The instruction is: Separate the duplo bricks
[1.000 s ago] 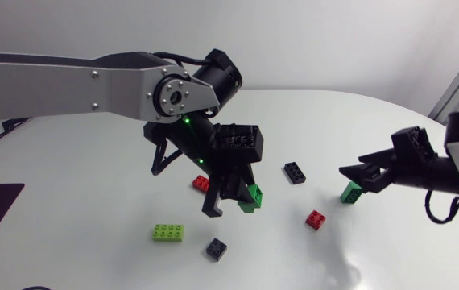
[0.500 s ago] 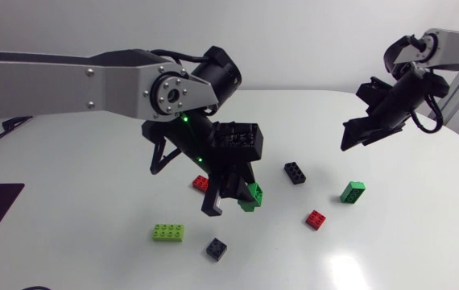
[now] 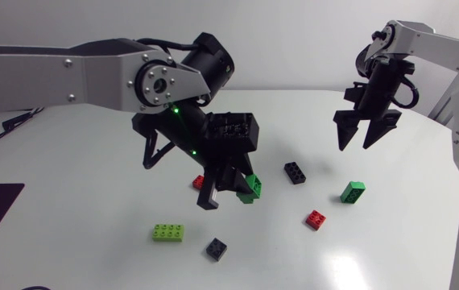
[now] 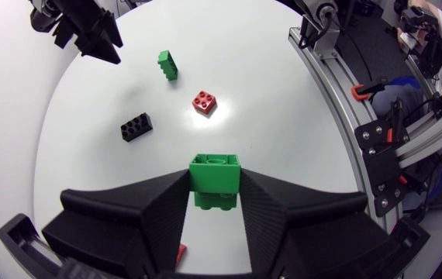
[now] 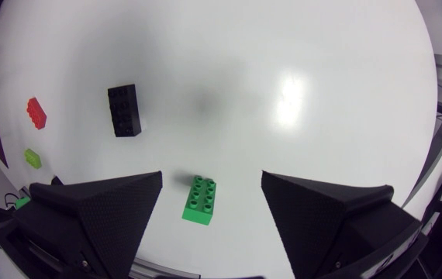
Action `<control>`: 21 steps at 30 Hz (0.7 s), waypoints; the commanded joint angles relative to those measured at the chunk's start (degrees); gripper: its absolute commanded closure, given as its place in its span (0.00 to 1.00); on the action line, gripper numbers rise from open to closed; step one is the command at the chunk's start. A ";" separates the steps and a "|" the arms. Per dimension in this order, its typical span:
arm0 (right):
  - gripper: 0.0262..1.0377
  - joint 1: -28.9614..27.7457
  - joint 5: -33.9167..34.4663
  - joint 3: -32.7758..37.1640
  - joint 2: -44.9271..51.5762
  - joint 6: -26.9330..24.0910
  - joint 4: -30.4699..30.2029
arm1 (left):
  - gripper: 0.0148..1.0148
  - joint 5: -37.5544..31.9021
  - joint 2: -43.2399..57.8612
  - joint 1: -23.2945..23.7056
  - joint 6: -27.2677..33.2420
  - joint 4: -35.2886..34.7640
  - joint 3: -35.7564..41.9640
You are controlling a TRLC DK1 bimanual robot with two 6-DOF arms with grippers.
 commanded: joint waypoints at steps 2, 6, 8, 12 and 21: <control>0.12 0.40 0.46 -4.72 0.95 1.93 -1.21 | 0.76 0.45 -1.93 0.83 1.61 0.09 -2.73; 0.12 0.32 0.28 -11.40 -1.07 2.19 2.04 | 0.76 0.98 -2.72 1.53 2.66 0.09 -4.49; 0.12 0.32 0.28 -15.62 -2.74 2.72 4.24 | 0.76 1.06 -3.34 1.80 2.84 0.09 -4.92; 0.12 0.49 0.19 -22.12 -5.55 3.25 7.49 | 0.76 1.15 -4.74 1.88 2.93 0.09 -5.54; 0.17 1.55 0.55 -30.04 -10.04 5.62 10.57 | 0.76 1.77 -7.65 1.97 3.63 0.09 -8.53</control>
